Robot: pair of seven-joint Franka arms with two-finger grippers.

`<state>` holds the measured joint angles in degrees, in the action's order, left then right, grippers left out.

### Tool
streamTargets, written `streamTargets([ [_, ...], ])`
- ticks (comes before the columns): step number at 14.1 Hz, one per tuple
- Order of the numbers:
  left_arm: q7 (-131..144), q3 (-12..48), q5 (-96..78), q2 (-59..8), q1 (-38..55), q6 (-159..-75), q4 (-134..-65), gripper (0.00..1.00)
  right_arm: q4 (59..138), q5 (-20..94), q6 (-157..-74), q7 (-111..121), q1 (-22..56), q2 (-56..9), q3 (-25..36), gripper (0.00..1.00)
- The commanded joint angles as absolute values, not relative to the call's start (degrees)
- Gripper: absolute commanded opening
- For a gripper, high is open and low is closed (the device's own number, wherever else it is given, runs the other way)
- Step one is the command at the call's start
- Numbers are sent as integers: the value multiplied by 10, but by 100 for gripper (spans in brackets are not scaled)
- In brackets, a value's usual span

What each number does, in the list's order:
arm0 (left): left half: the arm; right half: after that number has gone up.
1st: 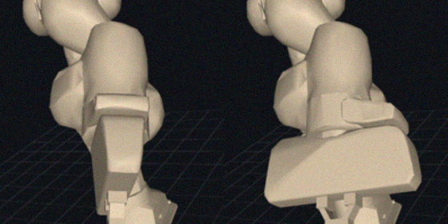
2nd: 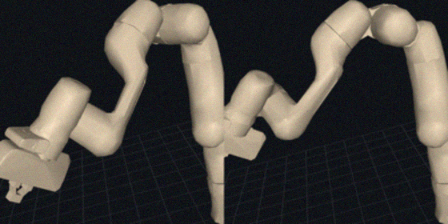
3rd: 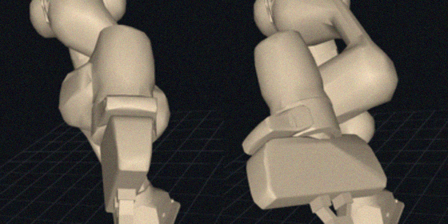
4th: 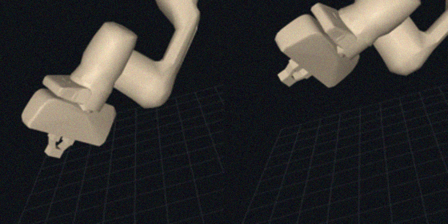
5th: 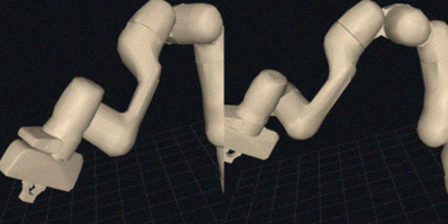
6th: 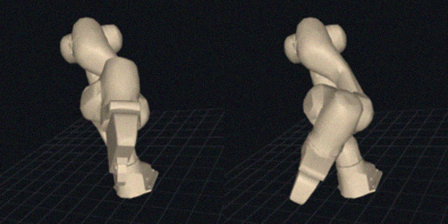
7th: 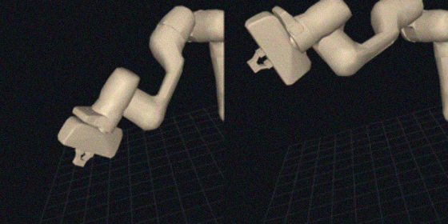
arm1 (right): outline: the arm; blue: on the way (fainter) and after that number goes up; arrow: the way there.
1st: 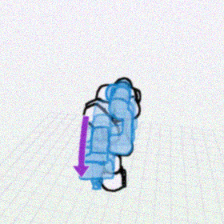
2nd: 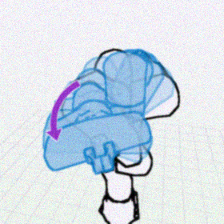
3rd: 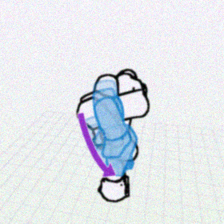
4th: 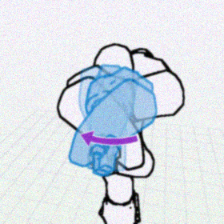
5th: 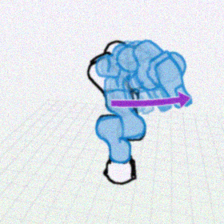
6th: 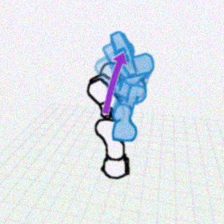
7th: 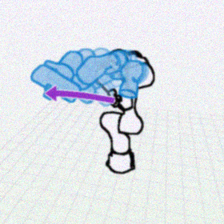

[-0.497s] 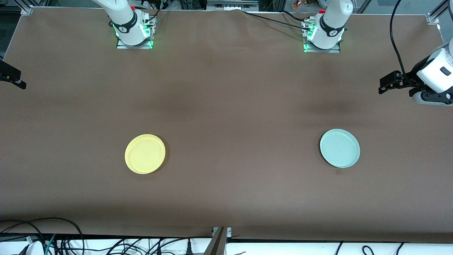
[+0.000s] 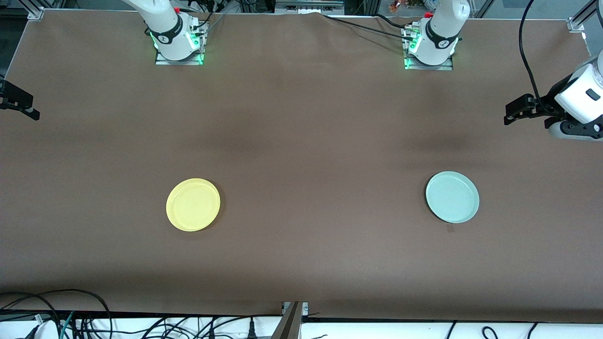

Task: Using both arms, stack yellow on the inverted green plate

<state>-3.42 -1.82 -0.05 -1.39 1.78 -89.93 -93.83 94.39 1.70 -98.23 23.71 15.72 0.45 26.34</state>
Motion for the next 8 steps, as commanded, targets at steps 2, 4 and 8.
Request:
streamTargets([
  [2, -36, -15, -18, -39, 23, -885, -916, 100, 946, 17, -984, 241, 156, 9, 263, 100],
  [4, -40, -14, -17, -60, 26, -885, -917, 100, 945, 18, -984, 241, 156, 11, 265, 100],
  [8, -92, -14, -10, -147, 24, -938, -916, 100, 947, 17, -979, 241, 156, 12, 265, 100],
])
